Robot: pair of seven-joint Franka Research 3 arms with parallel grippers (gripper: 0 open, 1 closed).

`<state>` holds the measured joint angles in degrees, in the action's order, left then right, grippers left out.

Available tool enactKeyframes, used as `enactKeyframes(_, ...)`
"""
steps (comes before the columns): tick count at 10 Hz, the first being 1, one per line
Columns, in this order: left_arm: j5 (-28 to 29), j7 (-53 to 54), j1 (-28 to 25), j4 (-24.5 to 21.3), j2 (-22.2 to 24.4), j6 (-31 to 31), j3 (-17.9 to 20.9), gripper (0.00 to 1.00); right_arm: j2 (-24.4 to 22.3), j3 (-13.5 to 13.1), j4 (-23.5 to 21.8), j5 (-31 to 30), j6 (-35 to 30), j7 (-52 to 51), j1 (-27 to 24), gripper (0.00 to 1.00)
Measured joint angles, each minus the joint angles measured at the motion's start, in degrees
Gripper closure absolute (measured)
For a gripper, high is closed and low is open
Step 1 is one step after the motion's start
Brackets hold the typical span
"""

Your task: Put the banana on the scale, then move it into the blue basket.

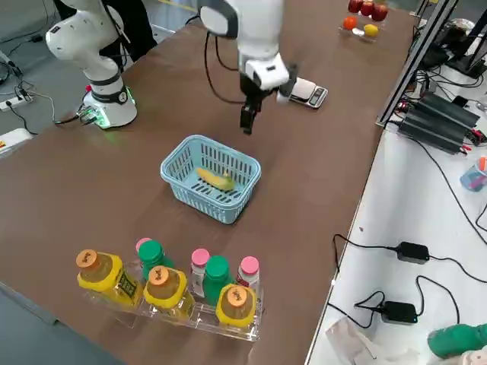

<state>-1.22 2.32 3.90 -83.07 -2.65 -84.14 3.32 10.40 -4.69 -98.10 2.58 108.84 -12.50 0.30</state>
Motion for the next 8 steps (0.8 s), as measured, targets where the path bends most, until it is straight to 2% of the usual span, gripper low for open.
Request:
enactKeyframes(1, 0.0, 0.0, 0.0, 0.0, 0.0, 0.0, 0.0, 0.00, -0.9, -1.0, 3.2, -0.4, -4.2, 3.9, 2.9, 0.00)
enactKeyframes(3, 0.0, 0.0, 0.0, 0.0, 0.0, 0.0, 0.0, 0.00, -4.1, -1.9, 10.2, -0.6, -11.2, 6.5, 4.7, 0.00)
enactKeyframes(5, 0.0, 0.0, 0.0, 0.0, 0.0, 0.0, 0.0, 0.00, -8.9, -2.5, 10.8, -0.6, -15.1, 6.5, 4.7, 0.00)
enactKeyframes(8, 0.0, 0.0, 0.0, 0.3, 0.0, 0.0, 0.1, 0.00, -12.3, -2.9, 7.4, -0.6, -16.8, 6.6, 4.5, 0.00)
